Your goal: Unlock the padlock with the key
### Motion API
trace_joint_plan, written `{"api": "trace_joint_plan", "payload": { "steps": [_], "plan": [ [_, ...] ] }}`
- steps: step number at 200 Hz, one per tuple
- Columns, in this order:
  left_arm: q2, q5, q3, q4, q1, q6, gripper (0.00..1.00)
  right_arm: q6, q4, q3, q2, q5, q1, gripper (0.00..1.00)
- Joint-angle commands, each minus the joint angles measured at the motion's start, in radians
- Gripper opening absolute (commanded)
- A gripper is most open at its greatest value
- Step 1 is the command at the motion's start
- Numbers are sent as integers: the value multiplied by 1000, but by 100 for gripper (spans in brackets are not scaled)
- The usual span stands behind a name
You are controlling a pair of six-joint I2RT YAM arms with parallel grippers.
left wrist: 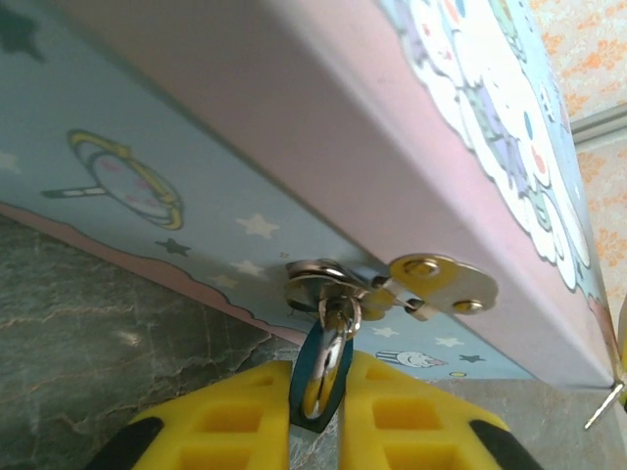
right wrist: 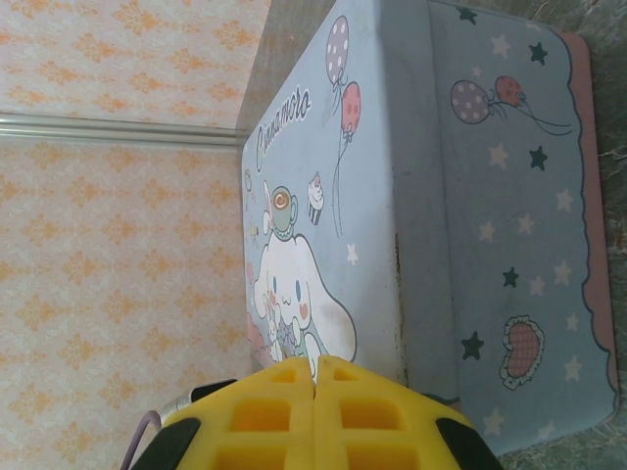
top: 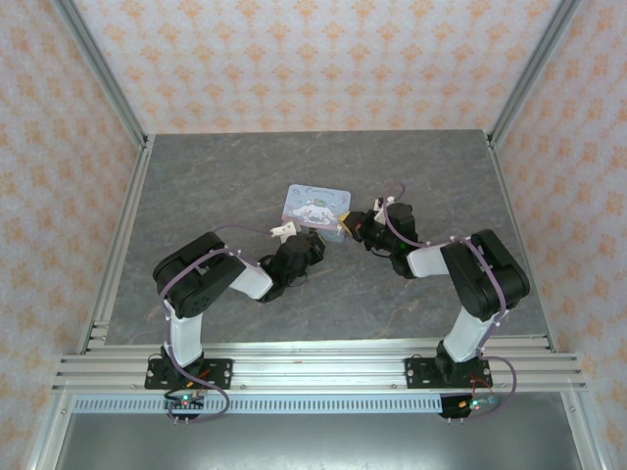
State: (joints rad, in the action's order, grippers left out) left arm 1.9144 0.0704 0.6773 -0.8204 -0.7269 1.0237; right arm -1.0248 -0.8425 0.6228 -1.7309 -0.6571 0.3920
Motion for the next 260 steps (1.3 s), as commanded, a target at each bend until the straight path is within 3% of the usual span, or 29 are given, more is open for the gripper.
{"api": "trace_joint_plan", "payload": {
  "steps": [1, 12, 42, 97, 153, 192, 260],
  "plan": [
    [2, 41, 0, 157, 2, -4, 7, -1, 26, 4, -22, 13, -1, 0],
    [2, 26, 6, 169, 5, 10, 0, -1, 31, 5, -12, 7, -2, 0],
    [-57, -51, 14, 199, 19, 60, 0, -8, 57, -11, 69, -7, -2, 0],
    [-134, -322, 26, 177, 91, 100, 0, -6, 159, -156, 314, 9, 2, 0],
    [-193, -513, 59, 150, 131, 87, 0, -49, 73, -263, 364, 28, 61, 0],
    [-232, -553, 57, 160, 138, 96, 0, -50, 31, -281, 352, 52, 107, 0],
    [-235, -551, -9, 28, 140, 218, 0, -94, 1, -333, 397, 127, 128, 0]
  ]
}}
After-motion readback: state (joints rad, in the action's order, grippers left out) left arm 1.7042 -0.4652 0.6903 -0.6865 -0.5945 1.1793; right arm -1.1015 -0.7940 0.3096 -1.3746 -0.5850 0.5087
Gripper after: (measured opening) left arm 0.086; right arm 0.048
